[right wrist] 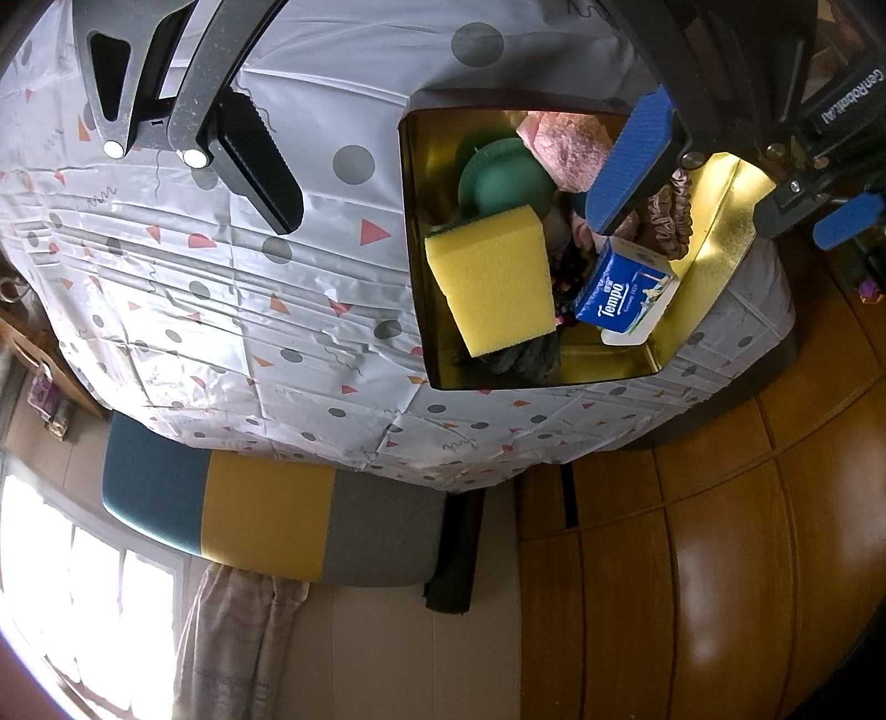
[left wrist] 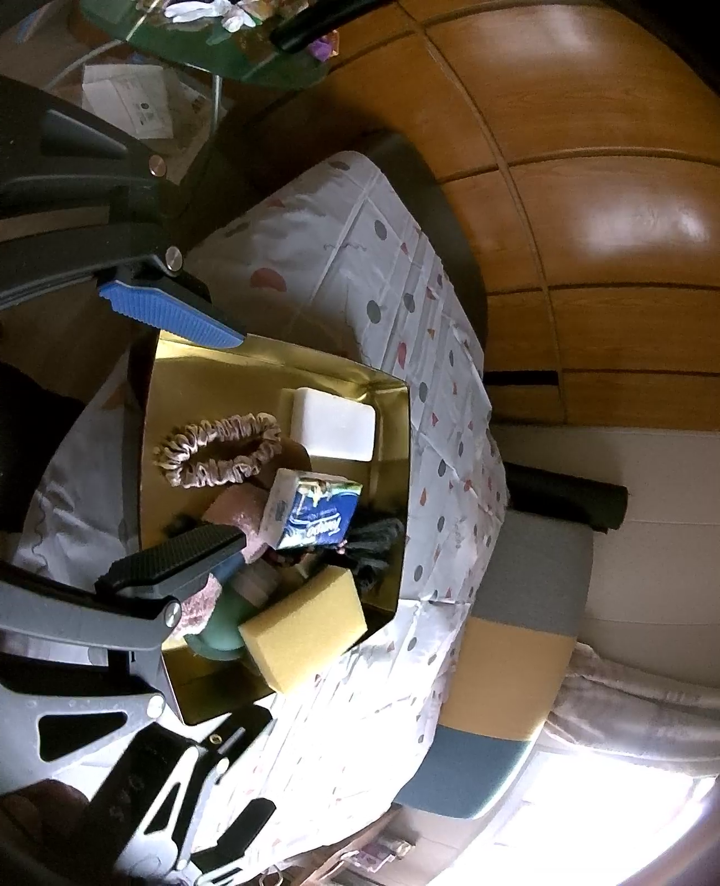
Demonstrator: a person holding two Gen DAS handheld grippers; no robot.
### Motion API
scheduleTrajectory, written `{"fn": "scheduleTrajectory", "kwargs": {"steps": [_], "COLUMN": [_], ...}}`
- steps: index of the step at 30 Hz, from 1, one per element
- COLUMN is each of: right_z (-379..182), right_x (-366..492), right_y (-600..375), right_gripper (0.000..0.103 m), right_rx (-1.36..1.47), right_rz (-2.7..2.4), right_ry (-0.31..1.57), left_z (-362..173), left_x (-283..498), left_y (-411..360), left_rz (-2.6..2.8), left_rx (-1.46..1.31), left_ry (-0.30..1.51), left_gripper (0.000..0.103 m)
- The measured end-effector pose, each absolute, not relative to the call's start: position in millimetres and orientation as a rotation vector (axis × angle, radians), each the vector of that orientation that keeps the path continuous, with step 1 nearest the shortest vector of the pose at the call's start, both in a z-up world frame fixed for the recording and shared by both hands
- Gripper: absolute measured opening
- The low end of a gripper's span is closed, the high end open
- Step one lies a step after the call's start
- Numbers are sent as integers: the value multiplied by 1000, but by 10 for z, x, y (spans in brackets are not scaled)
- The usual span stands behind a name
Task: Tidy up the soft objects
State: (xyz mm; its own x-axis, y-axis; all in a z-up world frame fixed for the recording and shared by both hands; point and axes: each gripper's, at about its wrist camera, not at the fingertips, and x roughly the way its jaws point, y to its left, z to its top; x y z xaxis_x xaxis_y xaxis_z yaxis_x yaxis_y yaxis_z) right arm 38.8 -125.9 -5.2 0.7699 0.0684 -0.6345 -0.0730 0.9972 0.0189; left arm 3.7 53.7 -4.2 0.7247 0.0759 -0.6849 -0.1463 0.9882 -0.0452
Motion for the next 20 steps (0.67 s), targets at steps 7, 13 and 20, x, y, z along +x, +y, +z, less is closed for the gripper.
{"fn": "scheduleTrajectory", "kwargs": {"steps": [7, 13, 20], "right_z": [-62, -98, -115], "right_x": [395, 424, 447], "right_y": [-1273, -1323, -1406], "right_gripper": [103, 103, 103], "right_rx": [-5, -2, 17], "right_rz": [75, 70, 59], "right_ry": [691, 701, 709], "left_z": [-51, -36, -56], "left_x": [110, 104, 191], "left_y": [513, 513, 569], "left_rz": [142, 134, 112], "left_rx": [-91, -50, -82], "left_ry": [788, 740, 771], "left_gripper": [67, 61, 51]}}
